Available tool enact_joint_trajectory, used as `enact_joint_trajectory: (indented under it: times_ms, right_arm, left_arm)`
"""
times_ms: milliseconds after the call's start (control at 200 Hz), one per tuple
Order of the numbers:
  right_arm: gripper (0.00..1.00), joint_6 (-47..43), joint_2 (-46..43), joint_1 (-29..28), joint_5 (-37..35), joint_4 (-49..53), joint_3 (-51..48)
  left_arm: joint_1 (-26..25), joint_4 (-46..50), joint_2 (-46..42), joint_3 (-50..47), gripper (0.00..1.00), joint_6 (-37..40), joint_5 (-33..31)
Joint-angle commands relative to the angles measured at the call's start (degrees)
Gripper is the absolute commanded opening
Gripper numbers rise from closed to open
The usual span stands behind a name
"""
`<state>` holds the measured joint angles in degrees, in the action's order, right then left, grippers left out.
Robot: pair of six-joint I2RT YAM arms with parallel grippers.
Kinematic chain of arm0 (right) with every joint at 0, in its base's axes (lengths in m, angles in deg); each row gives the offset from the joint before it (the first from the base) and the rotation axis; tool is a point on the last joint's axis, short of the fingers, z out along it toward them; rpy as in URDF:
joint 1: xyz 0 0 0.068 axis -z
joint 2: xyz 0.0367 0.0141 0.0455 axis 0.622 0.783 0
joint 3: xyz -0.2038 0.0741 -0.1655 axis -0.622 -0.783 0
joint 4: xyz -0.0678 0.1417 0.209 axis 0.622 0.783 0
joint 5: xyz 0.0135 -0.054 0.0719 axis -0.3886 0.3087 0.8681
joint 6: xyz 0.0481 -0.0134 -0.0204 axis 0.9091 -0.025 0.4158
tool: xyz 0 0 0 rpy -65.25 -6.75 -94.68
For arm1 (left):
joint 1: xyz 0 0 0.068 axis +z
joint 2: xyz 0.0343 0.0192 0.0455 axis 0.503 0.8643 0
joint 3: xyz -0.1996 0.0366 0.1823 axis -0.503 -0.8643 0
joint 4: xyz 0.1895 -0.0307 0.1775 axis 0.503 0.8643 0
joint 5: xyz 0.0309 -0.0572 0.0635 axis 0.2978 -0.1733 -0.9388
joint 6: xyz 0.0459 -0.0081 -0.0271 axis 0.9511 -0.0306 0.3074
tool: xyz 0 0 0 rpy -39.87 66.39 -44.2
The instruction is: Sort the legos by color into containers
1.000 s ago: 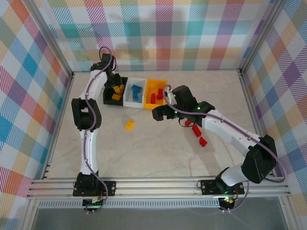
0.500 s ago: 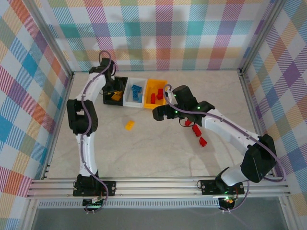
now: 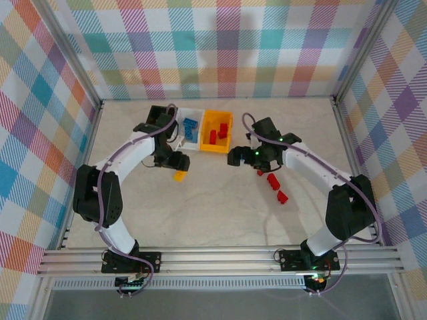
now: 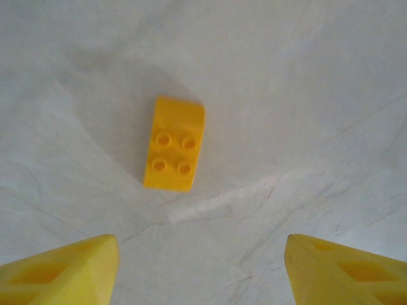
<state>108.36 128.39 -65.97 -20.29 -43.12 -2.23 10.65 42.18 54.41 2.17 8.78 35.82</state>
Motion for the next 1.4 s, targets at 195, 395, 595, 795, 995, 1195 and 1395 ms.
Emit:
enact_joint_trajectory:
  times_ms: [195, 395, 595, 795, 995, 1195, 1395]
  right_arm:
    - [1.00, 5.79, -4.07, 1.14, 4.25, 1.79, -3.31]
    - [1.00, 6.44, -4.67, 1.14, 3.82, 1.21, -3.93]
    - [1.00, 6.61, -4.36, 1.14, 4.16, 0.48, -3.58]
    - [1.00, 6.62, -3.65, 1.14, 4.47, 0.04, -3.67]
    - [1.00, 6.44, -3.54, 1.14, 5.12, -0.91, -3.93]
    - [1.00, 6.37, -3.78, 1.11, 5.83, -1.70, -4.87]
    - [1.00, 5.34, -4.57, 1.14, 5.84, -1.64, -5.47]
  left_arm:
    - [-2.51, -3.13, 2.54, -3.80, 0.70, 1.25, -2.71]
    - [-2.60, -4.51, 6.85, -4.11, 0.70, 2.72, -4.01]
    - [-2.60, -5.42, 10.04, -2.71, 0.69, 3.28, -6.93]
    - [-2.97, -5.59, 13.12, -1.41, 0.66, 3.08, -6.56]
    - [-3.74, -5.62, 14.50, -0.80, 0.54, 2.88, -6.40]
    - [-3.87, -5.06, 14.77, 0.57, 0.44, 1.92, -6.01]
    - [-3.91, -4.91, 13.22, 0.29, 0.33, -0.19, -4.71]
